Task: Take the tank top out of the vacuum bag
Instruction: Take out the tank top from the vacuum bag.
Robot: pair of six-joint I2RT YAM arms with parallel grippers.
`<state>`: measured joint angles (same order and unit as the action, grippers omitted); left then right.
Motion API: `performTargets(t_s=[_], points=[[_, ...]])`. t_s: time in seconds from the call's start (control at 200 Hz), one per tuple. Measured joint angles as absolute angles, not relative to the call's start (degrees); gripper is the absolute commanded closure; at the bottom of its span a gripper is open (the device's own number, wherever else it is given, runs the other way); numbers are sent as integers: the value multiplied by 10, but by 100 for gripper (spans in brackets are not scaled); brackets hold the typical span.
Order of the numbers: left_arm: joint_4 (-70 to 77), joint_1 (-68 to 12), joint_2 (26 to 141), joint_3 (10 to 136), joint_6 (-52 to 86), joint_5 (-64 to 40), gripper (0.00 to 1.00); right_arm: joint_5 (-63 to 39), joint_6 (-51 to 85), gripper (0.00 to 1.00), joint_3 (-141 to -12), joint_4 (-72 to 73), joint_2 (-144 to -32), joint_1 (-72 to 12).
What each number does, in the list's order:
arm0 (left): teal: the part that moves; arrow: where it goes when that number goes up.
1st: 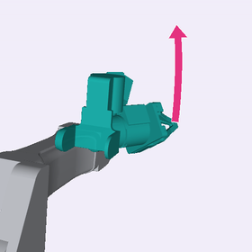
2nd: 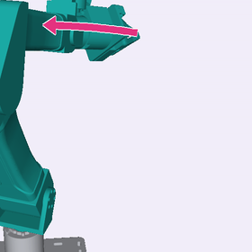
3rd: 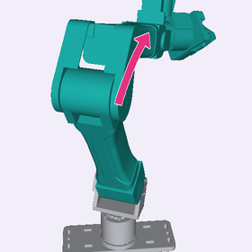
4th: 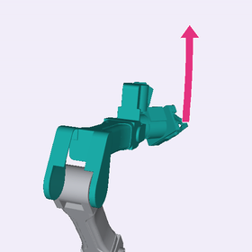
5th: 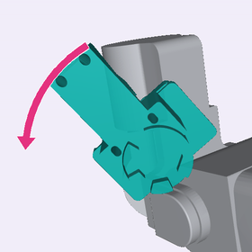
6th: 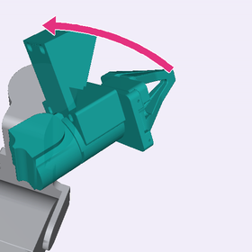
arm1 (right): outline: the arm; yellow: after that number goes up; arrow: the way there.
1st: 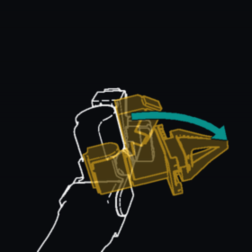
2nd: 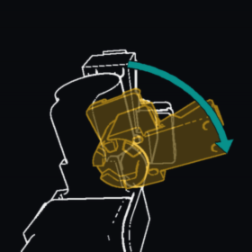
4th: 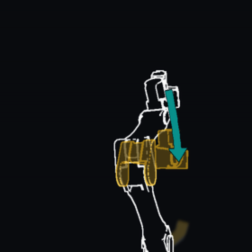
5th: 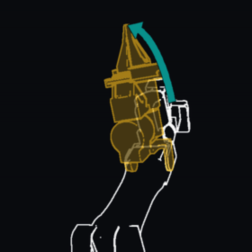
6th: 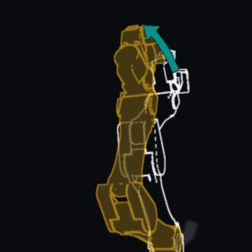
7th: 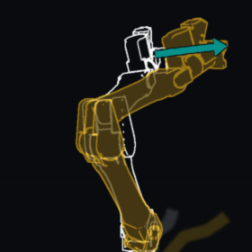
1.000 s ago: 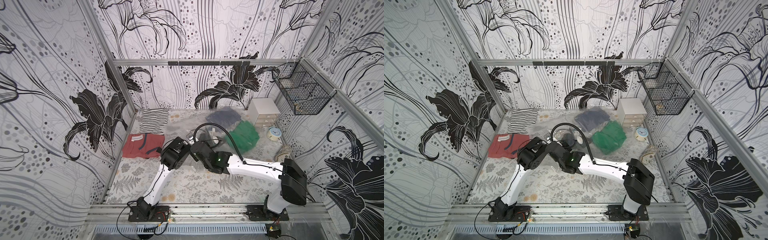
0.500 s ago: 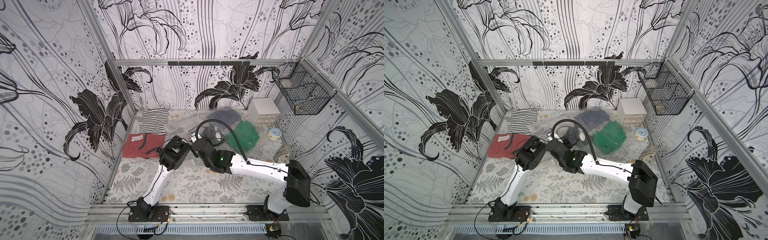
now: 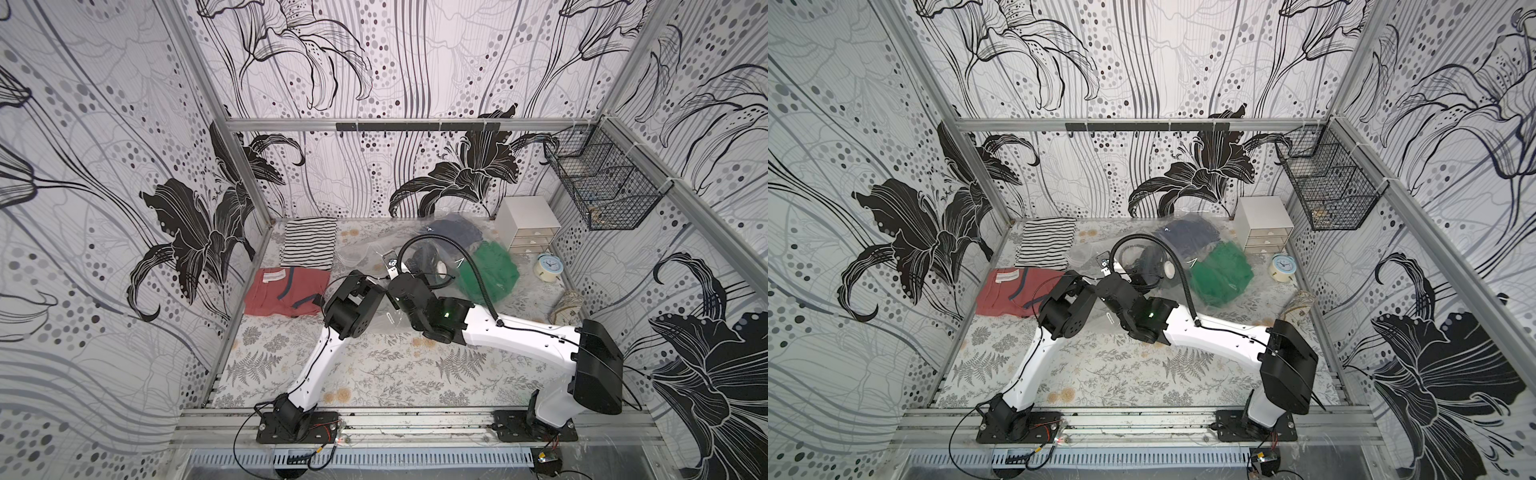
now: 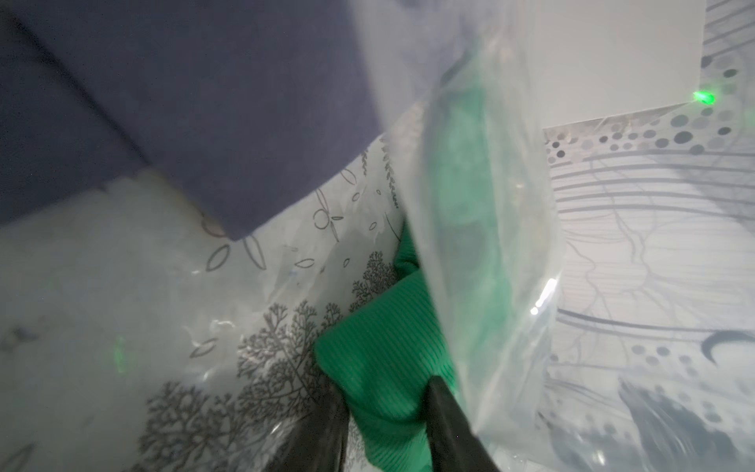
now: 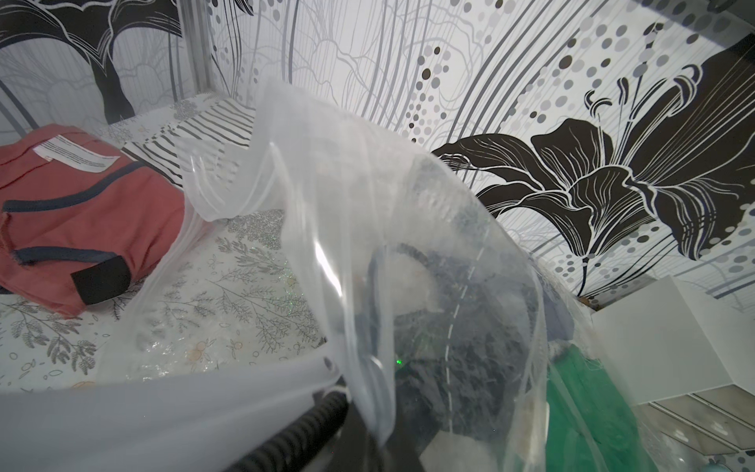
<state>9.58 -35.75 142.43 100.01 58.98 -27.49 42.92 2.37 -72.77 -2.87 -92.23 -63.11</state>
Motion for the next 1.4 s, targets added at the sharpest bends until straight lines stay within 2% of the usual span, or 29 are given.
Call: performTargets(t_s=[0.035,0.12,0.22,0.376,0.791,1.036,1.402], points=[[91,-357,1425,1001,588,-273,78,429,24,100,-728,-29,-922,-631],[84,-357,1425,1001,583,-268,90,429,25,100,-728,-30,-923,-631],[82,-357,1425,998,581,-265,100,429,25,100,-728,-30,-923,-631],[104,-357,1414,974,578,-259,100,421,28,100,-728,-30,-923,-631],[226,-357,1320,778,578,-255,100,381,43,100,-728,-2,-923,-642],[243,-361,1270,695,565,-266,100,373,65,100,-728,58,-929,-618],[225,-359,1258,687,537,-270,100,360,68,100,-728,70,-932,-615]])
